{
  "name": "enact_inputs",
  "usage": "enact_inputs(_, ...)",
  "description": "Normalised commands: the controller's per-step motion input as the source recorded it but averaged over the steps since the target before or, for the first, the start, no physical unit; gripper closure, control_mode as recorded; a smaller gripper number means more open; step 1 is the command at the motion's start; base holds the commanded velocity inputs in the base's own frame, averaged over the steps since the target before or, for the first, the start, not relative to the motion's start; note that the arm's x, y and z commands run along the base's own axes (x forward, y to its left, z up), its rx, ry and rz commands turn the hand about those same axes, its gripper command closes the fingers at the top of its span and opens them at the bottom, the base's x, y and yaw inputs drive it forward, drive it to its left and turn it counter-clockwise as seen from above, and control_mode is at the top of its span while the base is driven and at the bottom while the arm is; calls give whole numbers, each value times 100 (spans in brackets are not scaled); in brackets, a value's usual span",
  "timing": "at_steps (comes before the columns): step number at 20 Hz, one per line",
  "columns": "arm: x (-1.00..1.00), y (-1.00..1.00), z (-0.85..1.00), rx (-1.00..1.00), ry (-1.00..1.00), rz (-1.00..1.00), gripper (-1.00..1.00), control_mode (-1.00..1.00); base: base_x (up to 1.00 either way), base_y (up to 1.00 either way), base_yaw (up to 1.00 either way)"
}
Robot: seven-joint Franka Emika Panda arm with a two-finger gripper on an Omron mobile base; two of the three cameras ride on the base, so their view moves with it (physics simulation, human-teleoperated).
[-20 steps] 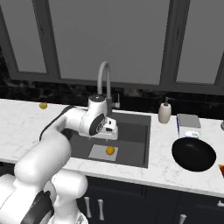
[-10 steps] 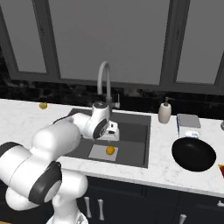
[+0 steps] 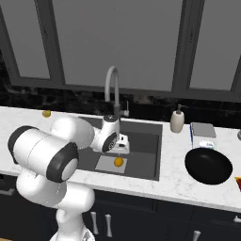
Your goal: Pick the lemon from the sink and place it in the bowl. Then pick the bowl and place it in the microwave. Then close the microwave door and press the start button.
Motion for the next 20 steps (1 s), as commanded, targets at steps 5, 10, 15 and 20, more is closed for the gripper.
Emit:
enact_inputs(5,35,-3,-10,4,-1,0,-100,-100,0,0,0)
enact_inputs(10,21,-13,-12,10,0,0,-100,-100,0,0,0)
enact_inputs(15,23,-4,-23,0,9,0,-100,-100,0,0,0)
enact_inputs(20,40,0,-39,0,16,0,-100,-100,0,0,0)
